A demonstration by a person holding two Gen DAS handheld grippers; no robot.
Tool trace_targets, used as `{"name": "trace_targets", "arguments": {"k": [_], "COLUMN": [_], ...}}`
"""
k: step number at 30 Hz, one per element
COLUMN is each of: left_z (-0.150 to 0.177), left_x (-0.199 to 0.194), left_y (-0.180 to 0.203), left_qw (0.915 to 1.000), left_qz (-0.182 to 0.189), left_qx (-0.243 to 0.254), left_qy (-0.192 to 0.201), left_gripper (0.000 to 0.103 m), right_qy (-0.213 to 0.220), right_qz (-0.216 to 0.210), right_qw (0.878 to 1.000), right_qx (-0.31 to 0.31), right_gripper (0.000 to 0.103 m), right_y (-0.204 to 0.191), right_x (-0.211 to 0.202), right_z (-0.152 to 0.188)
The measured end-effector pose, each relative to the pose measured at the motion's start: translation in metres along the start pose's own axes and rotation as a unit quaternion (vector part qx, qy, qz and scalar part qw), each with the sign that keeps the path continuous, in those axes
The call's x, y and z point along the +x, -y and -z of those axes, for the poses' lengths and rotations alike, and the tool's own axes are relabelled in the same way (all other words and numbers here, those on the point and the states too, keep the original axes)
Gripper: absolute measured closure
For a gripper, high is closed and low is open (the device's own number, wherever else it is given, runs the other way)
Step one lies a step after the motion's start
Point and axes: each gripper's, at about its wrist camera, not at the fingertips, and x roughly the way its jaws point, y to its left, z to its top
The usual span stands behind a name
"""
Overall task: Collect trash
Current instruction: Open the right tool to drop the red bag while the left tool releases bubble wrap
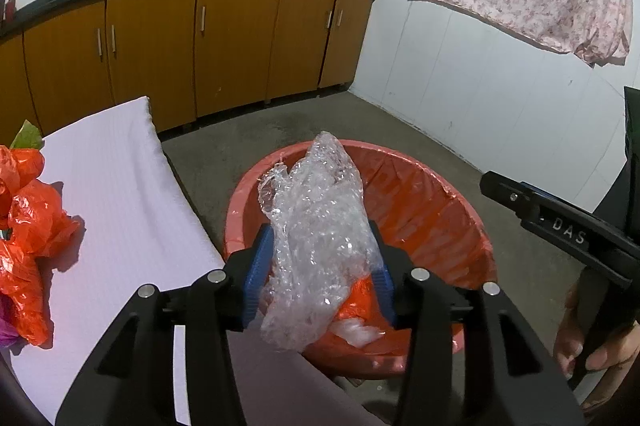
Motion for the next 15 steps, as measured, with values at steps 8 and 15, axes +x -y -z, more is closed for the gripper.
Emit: {"name": "trace_targets", "arguments": {"k": [8,15], "left_z": [-0.003,-0.01], "left_x": [-0.009,-0.022], "left_y": [0.0,-0.002], "left_qw": [0.9998,0.9992], "left_qz": [0.004,0.007], "left_qx": [-0.006,-0.007], "left_qy": [0.017,0.038], "left_gripper": [0.056,0.055], "right_qy": [0.001,0.004], "right_qz": [0.004,0.005], "right_qw": [1.0,1.0], "right_qx": [-0.008,-0.016], "right_gripper": [0.041,0.041], "right_y": [-0.003,-0.006], "right_x": [0.0,-0.002], "right_z": [0.0,0.0]}}
